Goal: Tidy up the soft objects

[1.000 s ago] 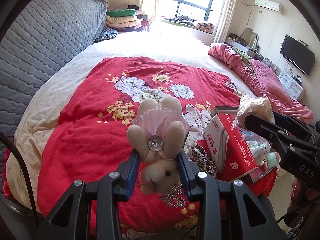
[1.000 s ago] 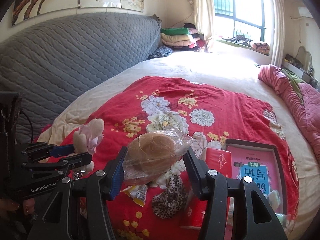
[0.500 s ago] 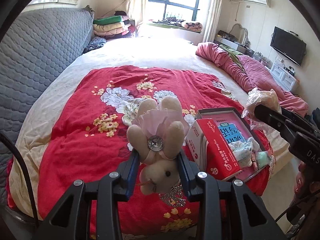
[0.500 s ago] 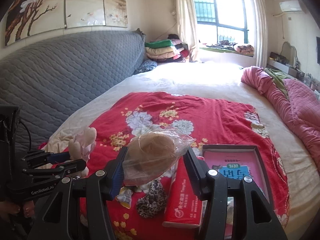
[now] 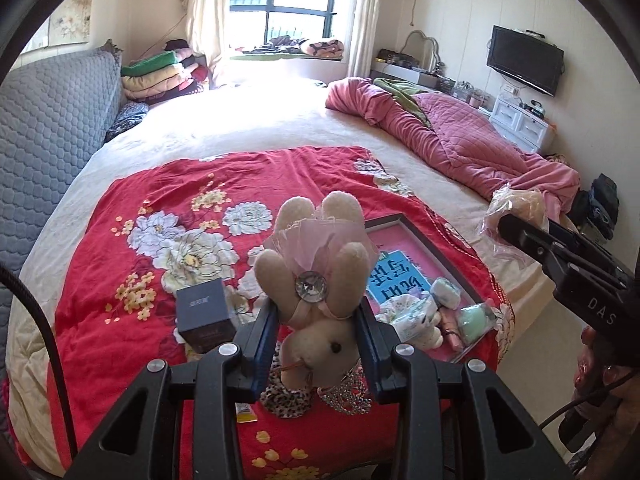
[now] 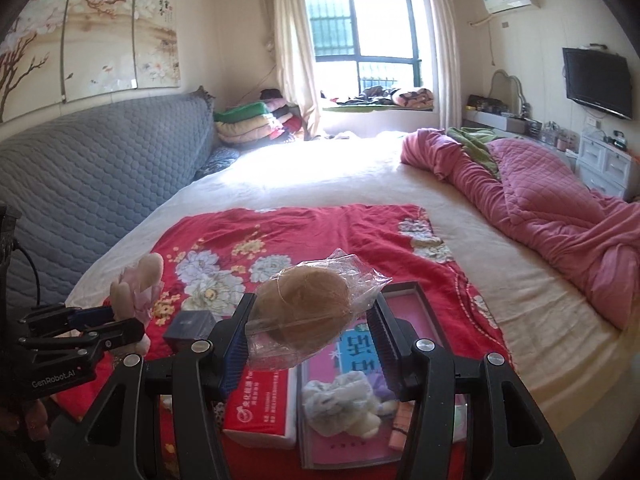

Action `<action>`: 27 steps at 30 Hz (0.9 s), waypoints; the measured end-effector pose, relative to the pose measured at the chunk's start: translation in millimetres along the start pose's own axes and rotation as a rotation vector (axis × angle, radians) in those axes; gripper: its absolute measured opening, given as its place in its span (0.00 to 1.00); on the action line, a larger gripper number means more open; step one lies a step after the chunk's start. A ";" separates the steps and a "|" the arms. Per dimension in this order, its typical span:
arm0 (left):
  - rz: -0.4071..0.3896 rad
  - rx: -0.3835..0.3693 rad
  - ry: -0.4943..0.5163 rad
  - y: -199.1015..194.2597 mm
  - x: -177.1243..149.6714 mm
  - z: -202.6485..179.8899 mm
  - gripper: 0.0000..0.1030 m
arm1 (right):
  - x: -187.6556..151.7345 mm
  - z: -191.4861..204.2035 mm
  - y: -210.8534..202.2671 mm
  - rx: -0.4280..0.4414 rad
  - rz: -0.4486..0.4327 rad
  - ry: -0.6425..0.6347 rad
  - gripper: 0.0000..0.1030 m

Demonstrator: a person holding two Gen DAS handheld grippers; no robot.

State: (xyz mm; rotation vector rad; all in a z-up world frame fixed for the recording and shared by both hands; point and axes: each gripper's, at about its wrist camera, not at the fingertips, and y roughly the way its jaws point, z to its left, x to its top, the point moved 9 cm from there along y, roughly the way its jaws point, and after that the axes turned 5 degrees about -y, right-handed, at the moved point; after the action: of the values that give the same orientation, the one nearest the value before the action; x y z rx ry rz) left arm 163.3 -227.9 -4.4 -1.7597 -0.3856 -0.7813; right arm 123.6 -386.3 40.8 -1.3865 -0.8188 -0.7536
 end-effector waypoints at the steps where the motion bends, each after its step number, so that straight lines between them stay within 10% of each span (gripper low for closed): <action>1: 0.009 -0.014 0.013 4.6 -0.7 -9.3 0.36 | -1.3 -7.4 0.2 -0.007 0.001 0.007 0.55; 27: 0.151 -0.050 0.118 106.0 -14.6 -83.7 0.36 | -68.2 -87.3 29.4 -0.071 0.098 0.131 0.55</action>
State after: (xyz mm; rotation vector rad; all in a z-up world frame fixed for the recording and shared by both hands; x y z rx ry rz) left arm 191.4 -339.4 -76.8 -1.7573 -0.1529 -0.7878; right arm 117.1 -473.3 -33.5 -1.4136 -0.6228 -0.7952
